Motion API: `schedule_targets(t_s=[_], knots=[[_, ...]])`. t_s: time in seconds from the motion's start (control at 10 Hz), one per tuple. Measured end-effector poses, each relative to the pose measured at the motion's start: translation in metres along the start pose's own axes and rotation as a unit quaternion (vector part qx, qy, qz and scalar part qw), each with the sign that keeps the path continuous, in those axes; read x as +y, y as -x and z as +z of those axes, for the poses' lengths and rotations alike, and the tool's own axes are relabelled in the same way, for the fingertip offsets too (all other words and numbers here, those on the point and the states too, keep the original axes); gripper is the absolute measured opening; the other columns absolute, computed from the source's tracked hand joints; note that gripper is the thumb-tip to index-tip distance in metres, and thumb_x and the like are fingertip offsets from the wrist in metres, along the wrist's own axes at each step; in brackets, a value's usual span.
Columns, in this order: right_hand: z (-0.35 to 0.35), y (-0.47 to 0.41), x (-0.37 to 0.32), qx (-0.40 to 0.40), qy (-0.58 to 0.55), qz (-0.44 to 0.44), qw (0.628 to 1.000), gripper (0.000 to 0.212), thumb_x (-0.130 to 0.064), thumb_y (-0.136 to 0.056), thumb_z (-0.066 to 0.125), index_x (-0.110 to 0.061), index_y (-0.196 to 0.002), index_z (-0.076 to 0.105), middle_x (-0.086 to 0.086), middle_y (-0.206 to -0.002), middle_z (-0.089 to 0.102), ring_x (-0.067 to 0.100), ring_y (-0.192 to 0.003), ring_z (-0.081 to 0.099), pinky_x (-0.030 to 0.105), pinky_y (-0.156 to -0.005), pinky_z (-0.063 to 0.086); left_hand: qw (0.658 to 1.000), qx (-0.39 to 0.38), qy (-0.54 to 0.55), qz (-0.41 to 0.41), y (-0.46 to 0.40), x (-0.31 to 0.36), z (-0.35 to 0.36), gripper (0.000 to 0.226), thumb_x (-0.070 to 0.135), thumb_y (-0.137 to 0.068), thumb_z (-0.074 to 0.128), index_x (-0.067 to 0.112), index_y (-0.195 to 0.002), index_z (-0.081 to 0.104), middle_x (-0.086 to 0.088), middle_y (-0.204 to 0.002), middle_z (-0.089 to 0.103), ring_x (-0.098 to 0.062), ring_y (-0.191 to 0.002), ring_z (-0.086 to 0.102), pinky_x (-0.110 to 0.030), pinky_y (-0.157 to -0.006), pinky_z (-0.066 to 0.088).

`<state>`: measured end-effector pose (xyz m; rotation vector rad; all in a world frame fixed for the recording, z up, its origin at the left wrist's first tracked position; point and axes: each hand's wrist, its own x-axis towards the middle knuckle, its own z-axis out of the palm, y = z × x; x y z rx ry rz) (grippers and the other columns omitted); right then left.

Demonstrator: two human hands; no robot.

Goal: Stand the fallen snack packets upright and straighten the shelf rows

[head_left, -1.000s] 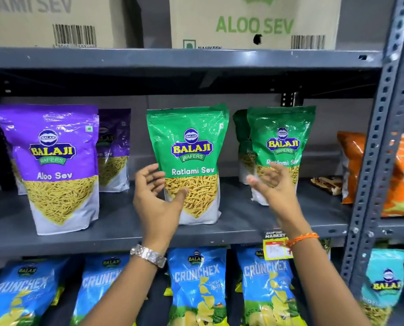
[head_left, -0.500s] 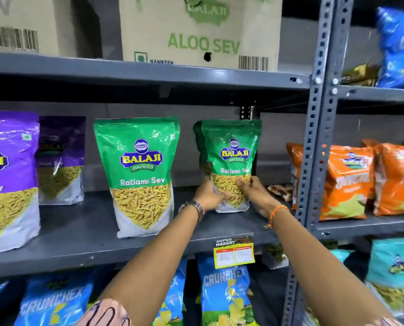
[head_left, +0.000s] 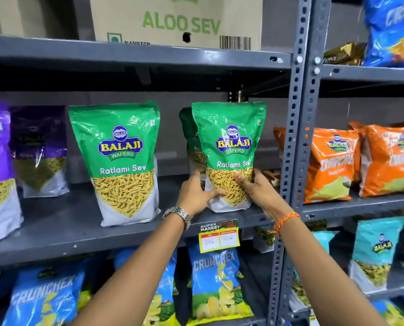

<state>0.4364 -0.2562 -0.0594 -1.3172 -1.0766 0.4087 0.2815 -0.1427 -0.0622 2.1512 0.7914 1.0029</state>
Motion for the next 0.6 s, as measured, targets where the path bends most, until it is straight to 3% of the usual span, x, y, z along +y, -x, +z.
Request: schedule_targets(t_s=[0.3, 0.4, 0.5, 0.6], knots=[[0.003, 0.008, 0.005, 0.011, -0.010, -0.012, 1.000, 0.064, -0.041, -0.082, 0.066, -0.010, -0.135, 0.046, 0.000, -0.121, 0.067, -0.004, -0.097, 0.065, 0.012, -0.072, 0.056, 1.000, 0.000, -0.005, 0.012, 0.013, 0.005, 0.000, 0.084, 0.046, -0.068, 0.085, 0.017, -0.138, 0.047, -0.006, -0.135, 0.066, -0.028, -0.123, 0.062, -0.038, -0.101, 0.052], [0.004, 0.011, -0.004, 0.009, -0.004, 0.000, 1.000, 0.063, -0.034, -0.089, 0.065, -0.007, -0.140, 0.040, 0.005, -0.129, 0.064, 0.006, -0.105, 0.065, 0.013, -0.074, 0.056, 1.000, -0.012, -0.013, 0.002, 0.015, 0.007, -0.003, 0.084, 0.044, -0.072, 0.083, 0.016, -0.141, 0.044, -0.008, -0.135, 0.065, -0.028, -0.124, 0.062, -0.035, -0.098, 0.052], [0.004, 0.012, -0.018, 0.013, -0.025, 0.011, 1.000, 0.096, -0.042, -0.087, 0.064, -0.014, -0.157, 0.004, -0.004, -0.143, 0.044, 0.012, -0.127, 0.048, 0.033, -0.107, 0.045, 0.999, 0.010, -0.021, 0.041, 0.025, 0.014, -0.013, 0.086, 0.043, -0.076, 0.080, 0.016, -0.147, 0.039, -0.009, -0.143, 0.059, -0.026, -0.133, 0.056, -0.033, -0.105, 0.047], [0.006, 0.023, -0.032, 0.104, -0.019, -0.039, 0.994, 0.099, -0.062, -0.086, 0.053, -0.024, -0.158, -0.003, 0.007, -0.162, 0.027, 0.014, -0.140, 0.034, 0.036, -0.115, 0.028, 0.971, 0.185, -0.064, 0.137, 0.047, 0.020, -0.035, 0.081, 0.044, -0.084, 0.071, 0.017, -0.152, 0.035, -0.003, -0.155, 0.047, -0.019, -0.143, 0.043, -0.033, -0.118, 0.035]])
